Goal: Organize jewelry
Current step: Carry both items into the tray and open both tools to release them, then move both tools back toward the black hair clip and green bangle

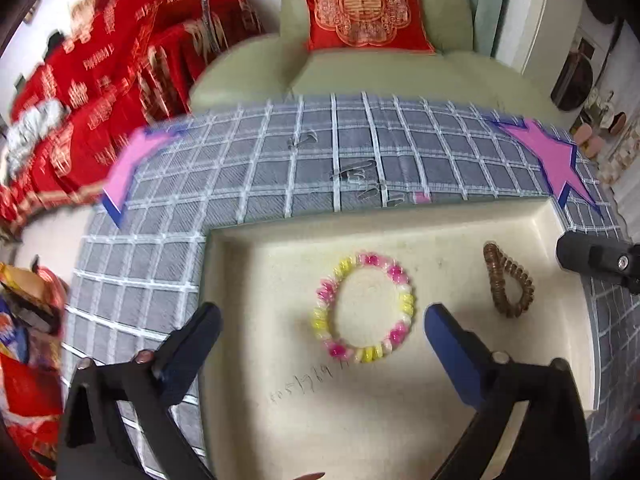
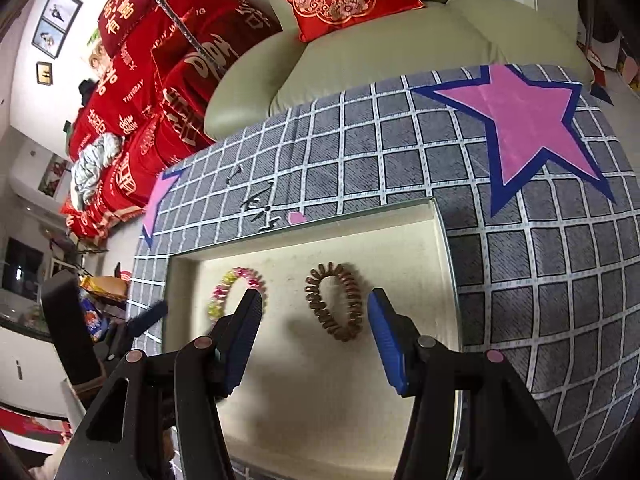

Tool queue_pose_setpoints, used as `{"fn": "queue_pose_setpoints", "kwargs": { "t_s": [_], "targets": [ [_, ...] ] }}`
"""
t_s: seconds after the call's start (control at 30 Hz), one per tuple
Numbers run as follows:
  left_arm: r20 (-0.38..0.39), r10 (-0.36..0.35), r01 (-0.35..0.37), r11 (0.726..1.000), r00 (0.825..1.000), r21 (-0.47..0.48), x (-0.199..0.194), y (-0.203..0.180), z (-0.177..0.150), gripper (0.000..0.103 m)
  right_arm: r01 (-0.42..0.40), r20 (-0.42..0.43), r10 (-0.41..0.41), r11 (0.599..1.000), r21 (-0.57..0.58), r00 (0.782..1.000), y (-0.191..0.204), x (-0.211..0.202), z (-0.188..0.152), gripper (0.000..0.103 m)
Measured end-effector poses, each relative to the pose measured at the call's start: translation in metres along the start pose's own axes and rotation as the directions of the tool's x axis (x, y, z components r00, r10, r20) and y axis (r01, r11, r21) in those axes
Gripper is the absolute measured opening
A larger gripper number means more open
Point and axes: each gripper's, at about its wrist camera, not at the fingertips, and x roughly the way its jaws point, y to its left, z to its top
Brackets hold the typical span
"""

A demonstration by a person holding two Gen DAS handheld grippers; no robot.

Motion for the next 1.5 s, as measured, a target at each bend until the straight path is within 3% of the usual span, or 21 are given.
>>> {"fn": "queue_pose_setpoints", "kwargs": {
  "t_s": [0.2,0.33,0.5,1.07,1.3,1.5],
  "targets": [
    [0.022,-0.003,0.003,1.000,1.000,0.016,-0.017,-0.003,0.003,0.103,-0.008,0.018,0.008,1.000,0.018,1.000,0.004,-0.014,-0.007,0.061],
    [0.034,0.003,-0.004,0.999,0.999,0.033,-0.035,-0.002,-0.006,0.103,-0.017,0.026,0.016,0.999,0.031,1.000,0.003,-0.026,-0.016,0.084],
    [0.059,0.014,-0.017,0.999,0.998,0.040,-0.063,0.004,-0.028,0.103,-0.022,0.040,0.020,0.998,0.055,0.999,-0.001,-0.042,-0.033,0.089],
    [-0.061,-0.071,0.081,0.981,0.996,0.176,-0.106,0.000,-0.141,0.103,0.065,-0.001,-0.065,0.993,0.101,0.998,-0.015,-0.090,-0.125,0.089],
    [-0.100,-0.067,0.089,0.968,0.993,0.235,-0.101,-0.010,-0.170,0.103,0.126,-0.068,-0.116,0.979,0.160,0.991,-0.039,-0.090,-0.173,0.089],
    [-0.127,-0.071,0.105,0.954,0.989,0.280,-0.091,-0.020,-0.180,0.103,0.200,-0.126,-0.177,0.959,0.201,0.976,-0.062,-0.083,-0.196,0.089]
  ]
}}
